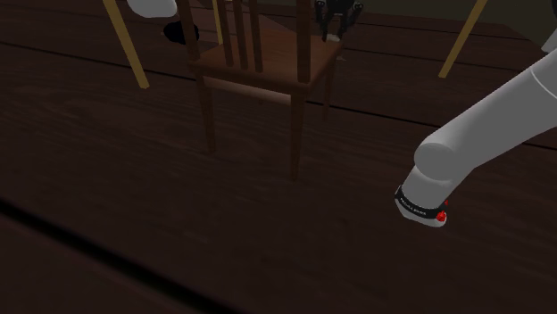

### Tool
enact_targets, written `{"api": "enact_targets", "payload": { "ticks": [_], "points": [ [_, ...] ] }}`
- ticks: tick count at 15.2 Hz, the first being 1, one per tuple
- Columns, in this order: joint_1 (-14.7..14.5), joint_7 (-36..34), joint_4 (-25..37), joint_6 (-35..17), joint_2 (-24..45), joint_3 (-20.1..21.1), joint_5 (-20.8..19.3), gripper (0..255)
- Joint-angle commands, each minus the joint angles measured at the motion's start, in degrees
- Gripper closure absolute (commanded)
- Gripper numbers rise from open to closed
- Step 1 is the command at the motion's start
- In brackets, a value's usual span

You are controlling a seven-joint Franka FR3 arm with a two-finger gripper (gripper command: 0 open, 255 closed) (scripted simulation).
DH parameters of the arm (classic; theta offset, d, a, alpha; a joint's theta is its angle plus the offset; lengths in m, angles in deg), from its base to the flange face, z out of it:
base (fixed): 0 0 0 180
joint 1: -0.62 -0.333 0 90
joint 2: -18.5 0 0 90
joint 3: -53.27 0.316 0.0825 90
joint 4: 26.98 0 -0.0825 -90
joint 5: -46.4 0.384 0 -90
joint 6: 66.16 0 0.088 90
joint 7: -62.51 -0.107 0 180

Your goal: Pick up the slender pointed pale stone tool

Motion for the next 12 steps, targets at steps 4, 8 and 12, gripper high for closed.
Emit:
{"api": "enact_targets", "payload": {
  "ticks": [4,8,12],
  "points": [
    [0.0,-0.3,5.3,3.7,1.3,0.0,0.1,255],
    [0.0,-0.5,9.7,6.8,2.5,-0.1,0.1,255],
    [0.0,-0.6,12.2,8.6,3.3,0.0,0.1,255]
  ]
}}
